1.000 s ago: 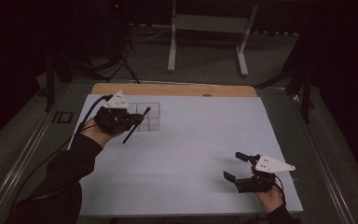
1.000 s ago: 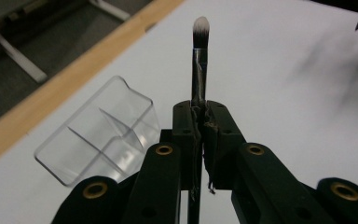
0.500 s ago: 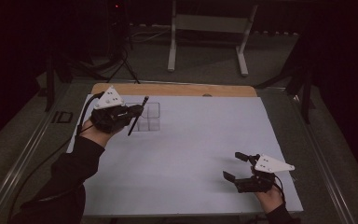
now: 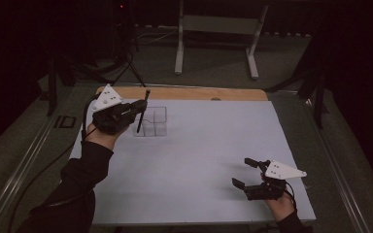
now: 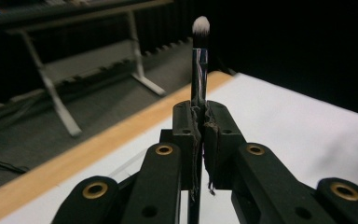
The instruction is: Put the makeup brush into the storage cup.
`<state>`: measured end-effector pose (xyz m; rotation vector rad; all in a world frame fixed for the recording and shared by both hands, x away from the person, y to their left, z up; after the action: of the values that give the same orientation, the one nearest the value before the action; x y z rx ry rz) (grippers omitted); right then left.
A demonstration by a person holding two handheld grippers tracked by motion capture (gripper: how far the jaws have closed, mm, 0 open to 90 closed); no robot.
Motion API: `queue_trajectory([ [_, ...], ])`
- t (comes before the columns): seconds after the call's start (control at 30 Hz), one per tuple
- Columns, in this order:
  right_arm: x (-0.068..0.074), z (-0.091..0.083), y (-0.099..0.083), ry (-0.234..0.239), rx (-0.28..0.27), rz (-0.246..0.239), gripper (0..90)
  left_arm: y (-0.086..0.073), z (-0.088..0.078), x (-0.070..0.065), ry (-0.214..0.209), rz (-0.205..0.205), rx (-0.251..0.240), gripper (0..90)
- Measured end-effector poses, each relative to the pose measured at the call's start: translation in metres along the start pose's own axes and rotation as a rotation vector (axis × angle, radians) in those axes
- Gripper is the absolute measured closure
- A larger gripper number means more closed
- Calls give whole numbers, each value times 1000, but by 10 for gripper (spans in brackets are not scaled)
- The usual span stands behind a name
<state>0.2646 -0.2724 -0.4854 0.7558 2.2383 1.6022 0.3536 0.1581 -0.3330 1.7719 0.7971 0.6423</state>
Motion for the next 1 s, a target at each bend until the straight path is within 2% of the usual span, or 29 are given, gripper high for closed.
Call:
queue_trajectory([
  [0.07, -1, 0, 0, 3, -1, 6, 130, 2, 0, 1, 18, -7, -29, 852],
  [0.17, 0, 0, 0, 4, 1, 6, 130, 4, 0, 2, 25, -17, -61, 852],
  [0.2, 0, 0, 0, 4, 1, 4, 129, 4, 1, 2, 14, -22, -66, 852],
  [0.47, 0, 0, 0, 4, 0, 4, 129, 4, 4, 0, 61, -37, -126, 852],
  [0.5, 0, 0, 0, 4, 1, 4, 130, 5, 5, 0, 52, -34, -120, 852],
  [0.57, 0, 0, 0, 5, 2, 4, 130, 6, 6, 0, 67, -40, -125, 852],
  [0.6, 0, 0, 0, 5, 0, 4, 129, 7, 8, 0, 57, -39, -115, 852],
  [0.63, 0, 1, 0, 5, 0, 4, 129, 7, 9, 1, 73, -38, -114, 852],
  [0.9, -1, 1, 0, 9, 0, 6, 129, 13, 13, 4, 89, -54, -131, 852],
  [1.0, -1, 2, 0, 9, 2, 8, 129, 16, 15, 9, 110, -60, -134, 852],
])
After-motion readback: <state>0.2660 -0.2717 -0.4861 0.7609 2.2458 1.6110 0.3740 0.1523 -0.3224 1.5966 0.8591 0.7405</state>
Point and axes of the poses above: each handheld gripper's, and its own axes: z roughly forward along the jaws, y roughly out of its top, x roughly to its left, the point moved 2 cm from there along z, roughly forward along the jaws, and after that the axes turned 3 degrees about y, right-handed, at the moved point
